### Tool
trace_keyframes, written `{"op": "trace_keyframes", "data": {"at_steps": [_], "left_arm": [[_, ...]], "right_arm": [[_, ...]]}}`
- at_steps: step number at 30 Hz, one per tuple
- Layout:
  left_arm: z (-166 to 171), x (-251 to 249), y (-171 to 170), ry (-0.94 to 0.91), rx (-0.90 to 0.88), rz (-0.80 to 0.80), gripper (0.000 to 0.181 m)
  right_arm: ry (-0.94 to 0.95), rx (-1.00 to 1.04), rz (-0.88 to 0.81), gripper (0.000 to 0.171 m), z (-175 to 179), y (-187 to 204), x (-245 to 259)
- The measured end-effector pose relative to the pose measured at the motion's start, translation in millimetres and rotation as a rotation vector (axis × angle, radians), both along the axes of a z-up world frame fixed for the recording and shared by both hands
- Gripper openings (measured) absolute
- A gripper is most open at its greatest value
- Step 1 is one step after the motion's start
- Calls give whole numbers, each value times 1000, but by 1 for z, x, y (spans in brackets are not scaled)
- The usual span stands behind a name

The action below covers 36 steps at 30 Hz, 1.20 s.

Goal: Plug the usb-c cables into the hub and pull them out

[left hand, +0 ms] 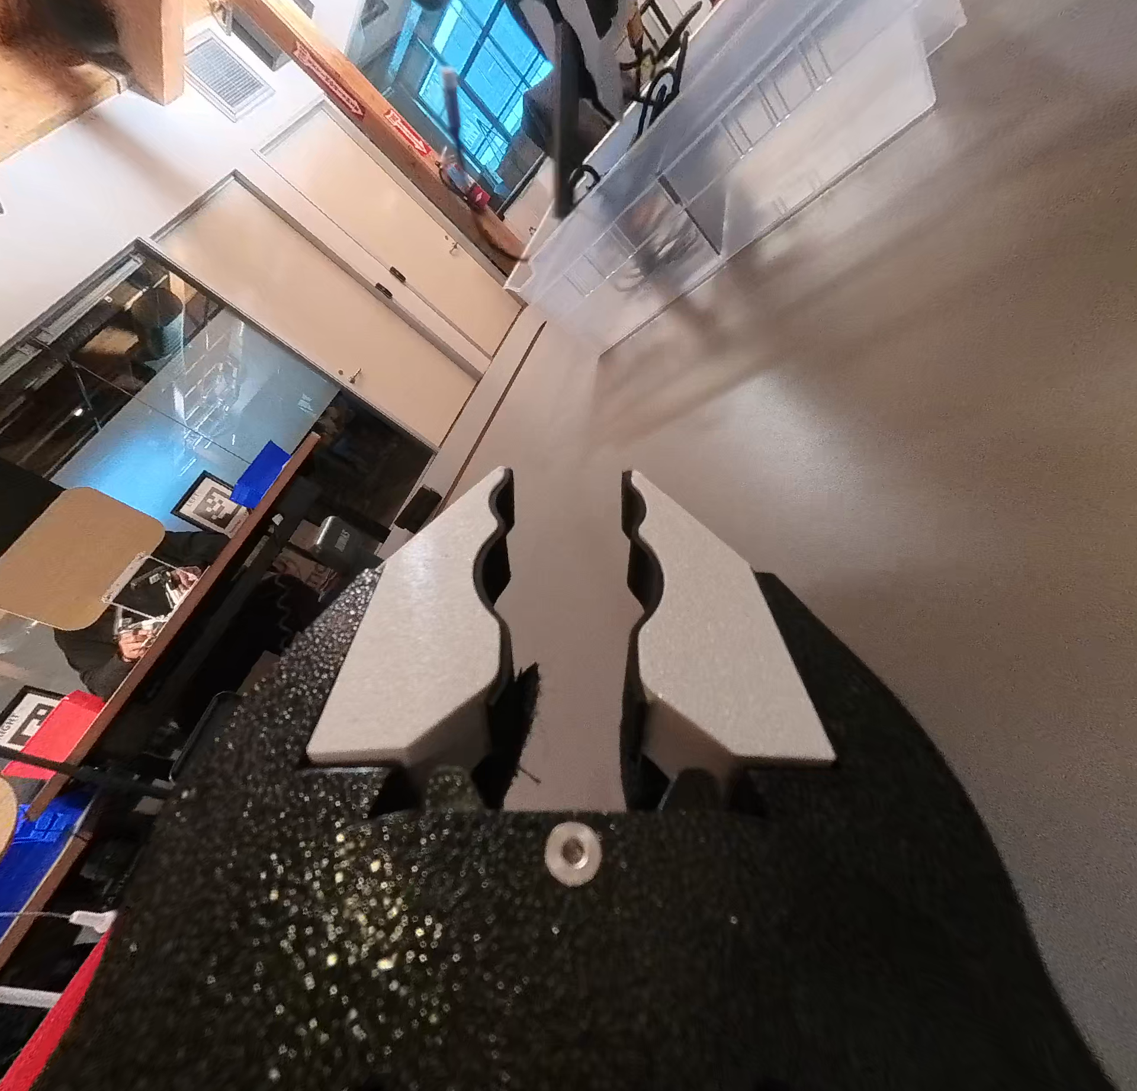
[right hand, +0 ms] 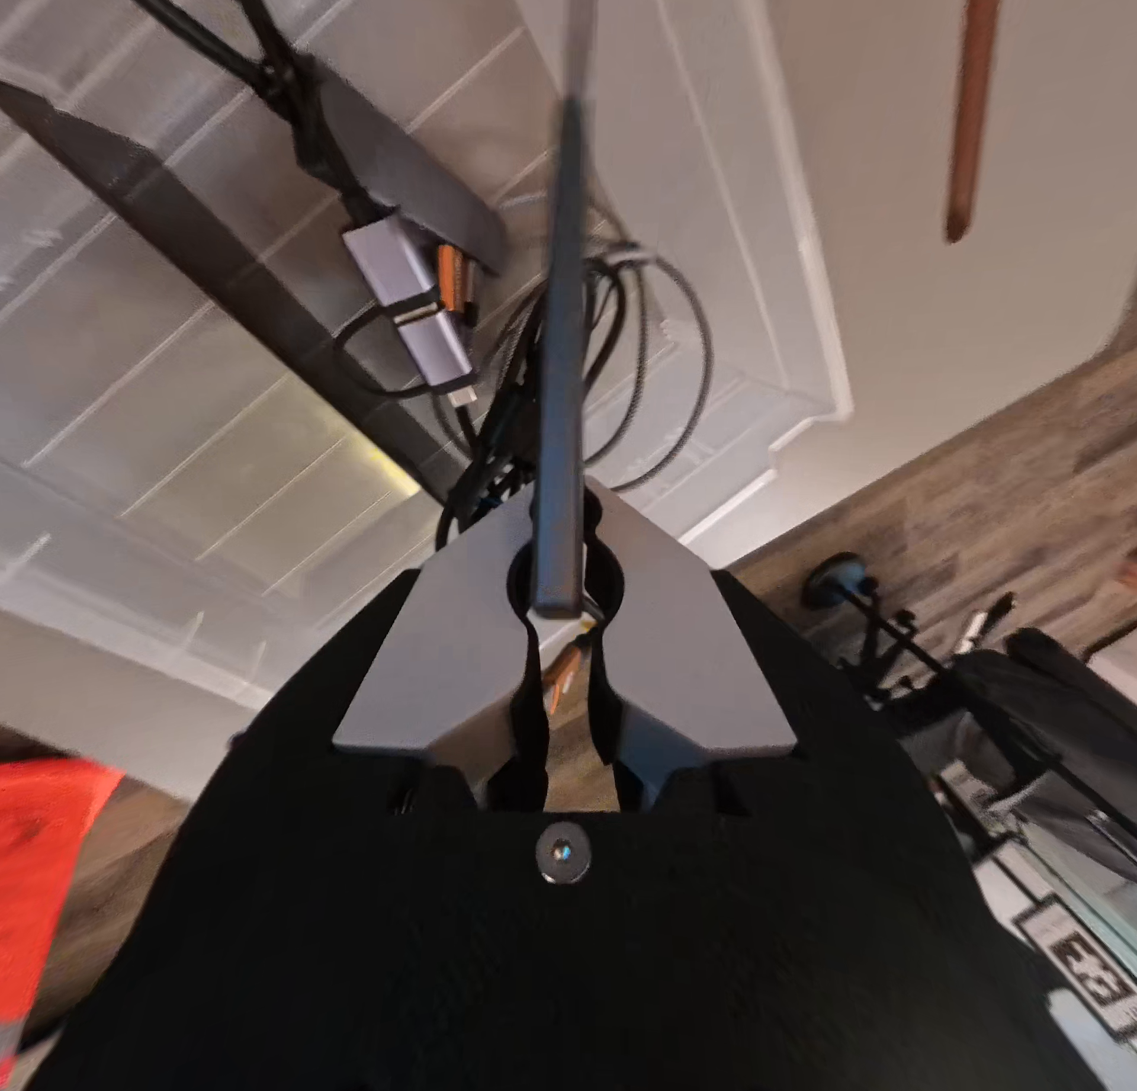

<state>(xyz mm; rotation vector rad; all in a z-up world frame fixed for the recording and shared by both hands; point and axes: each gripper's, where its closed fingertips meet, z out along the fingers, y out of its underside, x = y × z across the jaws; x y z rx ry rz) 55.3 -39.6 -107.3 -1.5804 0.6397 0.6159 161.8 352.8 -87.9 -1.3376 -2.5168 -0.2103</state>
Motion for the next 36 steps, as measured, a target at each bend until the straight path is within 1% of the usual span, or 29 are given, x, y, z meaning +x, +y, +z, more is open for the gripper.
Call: {"op": "trace_keyframes", "data": {"at_steps": [2,3,4,5,7,9,12,15,17,19,21,25,27,28,29,30,33,34,35,36], "left_arm": [[-1,0,0,9,-3,-1,33],[-1,1,0,8,-4,-3,32],[0,1,0,5,-3,-5,32],[0,1,0,2,-4,-6,32],[-1,-1,0,-4,-7,-4,32],[-1,-2,0,-14,-8,-4,32],[-1,-3,0,-25,-13,-4,32],[0,-3,0,-33,-6,-4,34],[1,-4,0,-40,-3,-5,36],[2,-5,0,-46,4,0,39],[4,-7,-1,-47,10,11,43],[14,-13,-6,-9,46,56,59],[22,-13,-8,1,52,84,75],[27,-13,-9,-5,41,106,86],[36,-14,-12,-24,31,146,97],[51,-16,-17,-64,42,185,102],[109,-31,-53,-286,173,286,101],[122,-45,-70,-368,197,361,104],[126,-63,-91,-445,200,462,106],[123,-82,-113,-516,179,581,109]], "right_arm": [[-96,8,-34,4,-9,4,10],[-109,20,-48,5,-12,6,10],[-106,20,-65,9,-13,8,8],[-106,15,-95,29,-13,8,8],[-82,3,-160,49,-8,9,7],[-13,9,-178,53,5,9,4],[204,23,-201,64,36,7,-4],[554,63,-214,75,83,6,-8],[755,48,-251,75,105,0,4],[891,15,-318,75,112,-5,26],[952,-15,-402,74,103,-5,54],[956,-61,-573,74,57,4,104],[940,-94,-630,74,33,4,121],[931,-112,-648,74,24,2,127],[924,-126,-660,74,16,0,132],[919,-137,-672,74,9,-1,136],[901,-187,-747,71,-7,-2,145],[897,-214,-760,71,-11,-3,146],[892,-231,-772,68,-14,-3,146],[882,-236,-783,64,-18,-1,147]]}}
